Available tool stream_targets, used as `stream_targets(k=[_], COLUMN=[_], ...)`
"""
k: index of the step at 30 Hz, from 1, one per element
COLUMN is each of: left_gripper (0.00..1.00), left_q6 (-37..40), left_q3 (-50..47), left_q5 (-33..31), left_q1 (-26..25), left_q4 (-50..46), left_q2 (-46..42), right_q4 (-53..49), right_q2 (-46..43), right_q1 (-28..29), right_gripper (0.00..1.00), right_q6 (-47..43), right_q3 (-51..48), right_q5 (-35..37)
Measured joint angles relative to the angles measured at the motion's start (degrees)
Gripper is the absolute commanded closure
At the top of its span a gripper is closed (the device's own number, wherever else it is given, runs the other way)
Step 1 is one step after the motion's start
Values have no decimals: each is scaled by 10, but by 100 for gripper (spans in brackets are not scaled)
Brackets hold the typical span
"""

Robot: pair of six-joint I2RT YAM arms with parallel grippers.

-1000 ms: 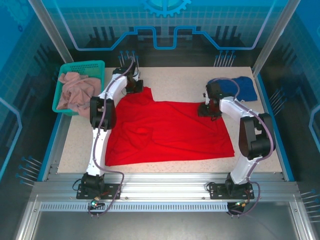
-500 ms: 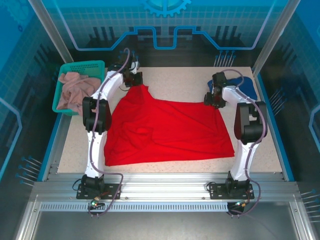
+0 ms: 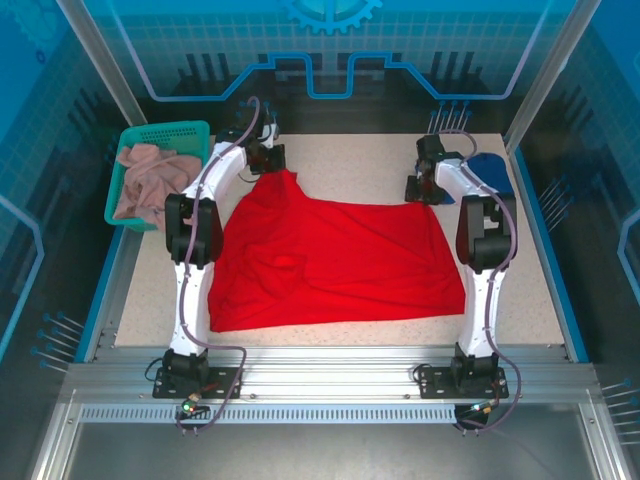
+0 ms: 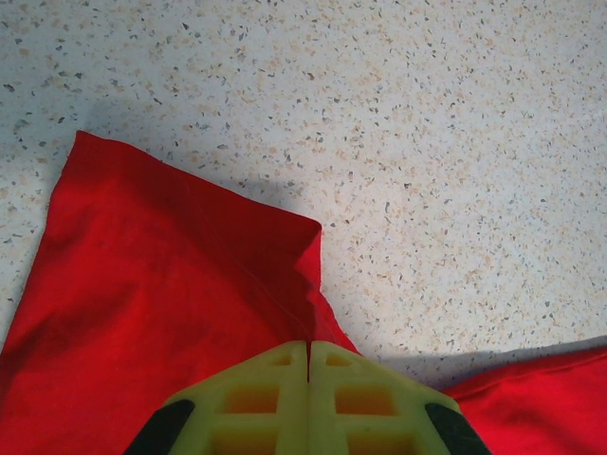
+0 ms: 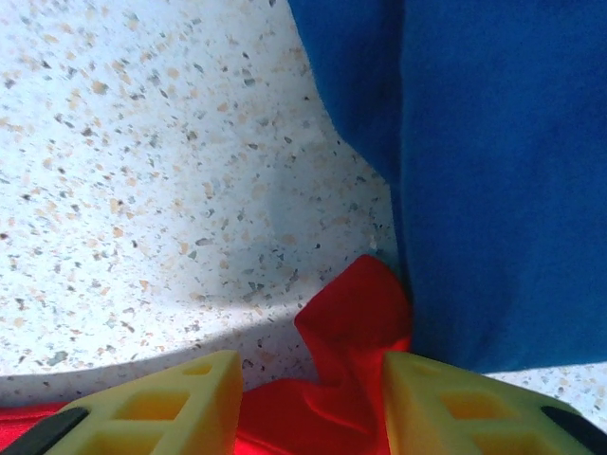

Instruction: Fold the inside-out t-shirt

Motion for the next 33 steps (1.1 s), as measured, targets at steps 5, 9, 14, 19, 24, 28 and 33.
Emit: stream_targets(k=[5,9,14,19,24,28,33], left_gripper=[100,100,100,100,100,100,100], left_q6=[0,0,0,0,0,0,-4], left_q3=[0,0,-18,-71,-110,-132,-186], left_q5=[0,0,0,0,-1,-2,-3], left_q1=[0,0,0,0,0,0,0], left_q4=[0,0,2,11,25,36,50], left_q2=[0,0,-12,-64,-125,-159,-198], right_q4=[-24,-28,-26,-17,-15,-16,-15], right_q2=[25,27,26,5,-18,-21,-29], right_q1=[0,0,0,-4,-16,-20,-21], right_gripper=[80,89,93,94,92,90,89], right_q6=[4,4,-3,-17,-32,-41,-52], right_q3=[30,35,35,28,27,27,18], right_q5=[0,2,9,2,-18,-26,-35])
